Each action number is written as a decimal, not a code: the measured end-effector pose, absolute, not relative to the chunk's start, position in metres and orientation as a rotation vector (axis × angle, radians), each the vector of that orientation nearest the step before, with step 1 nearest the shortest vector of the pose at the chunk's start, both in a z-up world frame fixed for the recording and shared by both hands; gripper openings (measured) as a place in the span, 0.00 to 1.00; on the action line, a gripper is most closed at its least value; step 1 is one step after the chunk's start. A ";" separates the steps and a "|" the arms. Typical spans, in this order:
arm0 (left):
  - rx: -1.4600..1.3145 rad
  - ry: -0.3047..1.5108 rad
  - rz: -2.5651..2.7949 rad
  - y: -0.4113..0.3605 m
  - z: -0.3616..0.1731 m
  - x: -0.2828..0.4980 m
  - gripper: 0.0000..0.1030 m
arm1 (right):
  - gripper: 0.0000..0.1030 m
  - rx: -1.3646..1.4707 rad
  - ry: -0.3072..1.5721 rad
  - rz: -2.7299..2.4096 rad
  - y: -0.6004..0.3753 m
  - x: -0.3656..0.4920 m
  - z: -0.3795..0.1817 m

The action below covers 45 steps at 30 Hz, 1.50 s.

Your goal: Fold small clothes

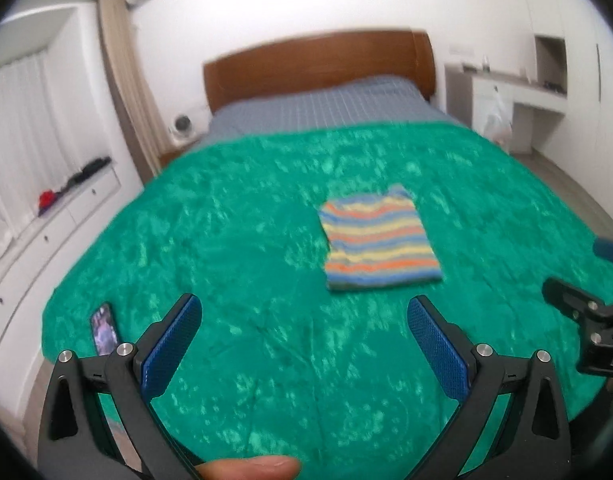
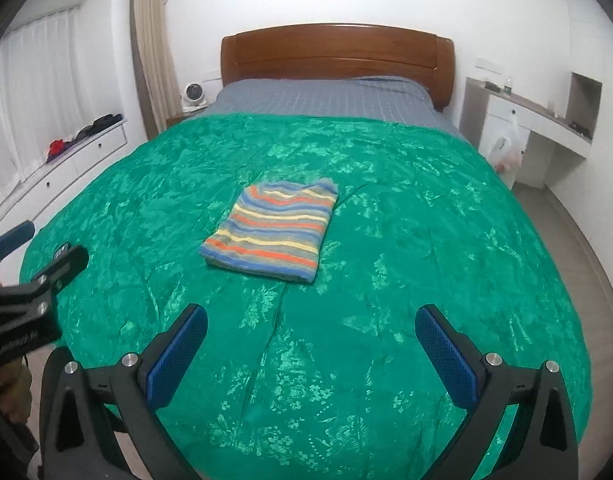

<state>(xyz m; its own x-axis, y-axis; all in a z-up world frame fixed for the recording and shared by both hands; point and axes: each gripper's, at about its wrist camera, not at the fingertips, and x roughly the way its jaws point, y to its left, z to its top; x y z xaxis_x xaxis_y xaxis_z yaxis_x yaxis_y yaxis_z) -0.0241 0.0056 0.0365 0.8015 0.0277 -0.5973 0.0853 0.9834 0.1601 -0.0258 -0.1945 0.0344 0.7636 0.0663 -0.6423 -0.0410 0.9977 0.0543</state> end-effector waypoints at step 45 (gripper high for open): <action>0.122 0.699 -0.064 -0.008 0.048 -0.024 1.00 | 1.00 -0.034 0.763 0.016 -0.184 -0.030 0.059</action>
